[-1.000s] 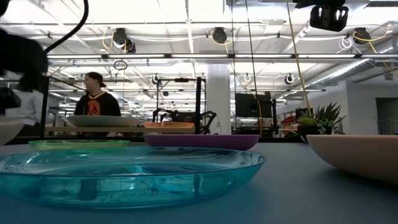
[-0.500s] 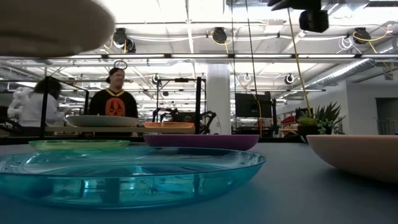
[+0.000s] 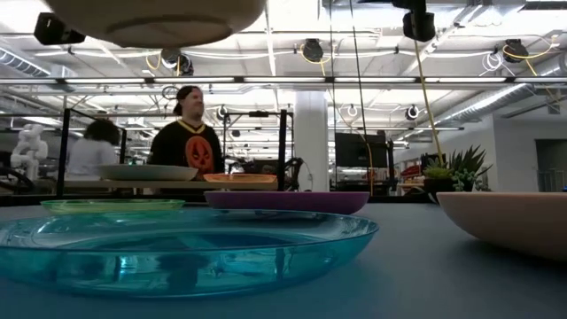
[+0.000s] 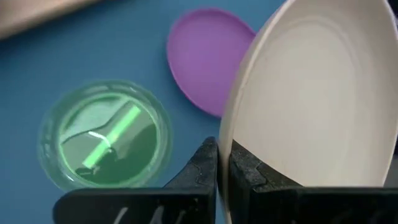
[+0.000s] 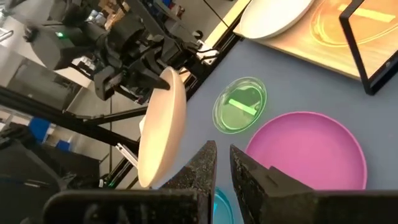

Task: Place and stack plates onto a shelf
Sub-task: Stack the white plate on top of the gray plate on the shelf

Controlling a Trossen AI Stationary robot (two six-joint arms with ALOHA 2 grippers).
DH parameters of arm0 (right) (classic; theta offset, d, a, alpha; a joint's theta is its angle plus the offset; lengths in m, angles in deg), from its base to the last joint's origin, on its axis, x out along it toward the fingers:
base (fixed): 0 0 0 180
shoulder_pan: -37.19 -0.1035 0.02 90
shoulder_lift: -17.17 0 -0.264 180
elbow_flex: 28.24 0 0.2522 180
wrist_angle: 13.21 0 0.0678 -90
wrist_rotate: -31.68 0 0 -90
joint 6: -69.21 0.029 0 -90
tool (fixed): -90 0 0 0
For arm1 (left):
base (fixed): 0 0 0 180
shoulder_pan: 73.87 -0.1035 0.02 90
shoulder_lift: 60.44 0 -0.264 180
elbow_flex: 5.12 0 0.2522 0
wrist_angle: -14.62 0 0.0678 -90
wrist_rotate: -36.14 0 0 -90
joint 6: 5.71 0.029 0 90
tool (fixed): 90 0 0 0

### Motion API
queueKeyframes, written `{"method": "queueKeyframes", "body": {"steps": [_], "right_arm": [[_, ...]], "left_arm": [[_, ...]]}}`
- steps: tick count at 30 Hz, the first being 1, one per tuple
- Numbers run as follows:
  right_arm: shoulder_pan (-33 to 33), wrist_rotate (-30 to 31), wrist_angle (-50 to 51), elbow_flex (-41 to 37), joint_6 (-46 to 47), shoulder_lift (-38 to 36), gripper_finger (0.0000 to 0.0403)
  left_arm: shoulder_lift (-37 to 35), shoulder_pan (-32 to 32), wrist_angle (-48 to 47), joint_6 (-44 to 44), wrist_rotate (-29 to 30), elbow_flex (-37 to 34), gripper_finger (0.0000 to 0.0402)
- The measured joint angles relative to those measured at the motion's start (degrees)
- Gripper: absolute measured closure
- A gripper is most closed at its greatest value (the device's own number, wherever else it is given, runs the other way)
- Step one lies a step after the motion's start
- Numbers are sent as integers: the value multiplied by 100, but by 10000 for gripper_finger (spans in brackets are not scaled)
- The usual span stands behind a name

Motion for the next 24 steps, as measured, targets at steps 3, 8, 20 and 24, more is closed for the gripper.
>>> {"method": "queueKeyframes", "body": {"steps": [3,8,20,24], "right_arm": [[45,5,19,0,14,-21,371],[113,25,77,0,-76,-36,371],[360,-425,138,0,-584,-140,371],[531,-452,289,18,-549,-289,371]], "left_arm": [[0,-234,-166,-170,162,134,391],[0,-622,-336,-589,480,308,391],[-2,-1453,-454,-1067,964,453,391],[-2,-1595,-453,-1251,1089,453,391]]}}
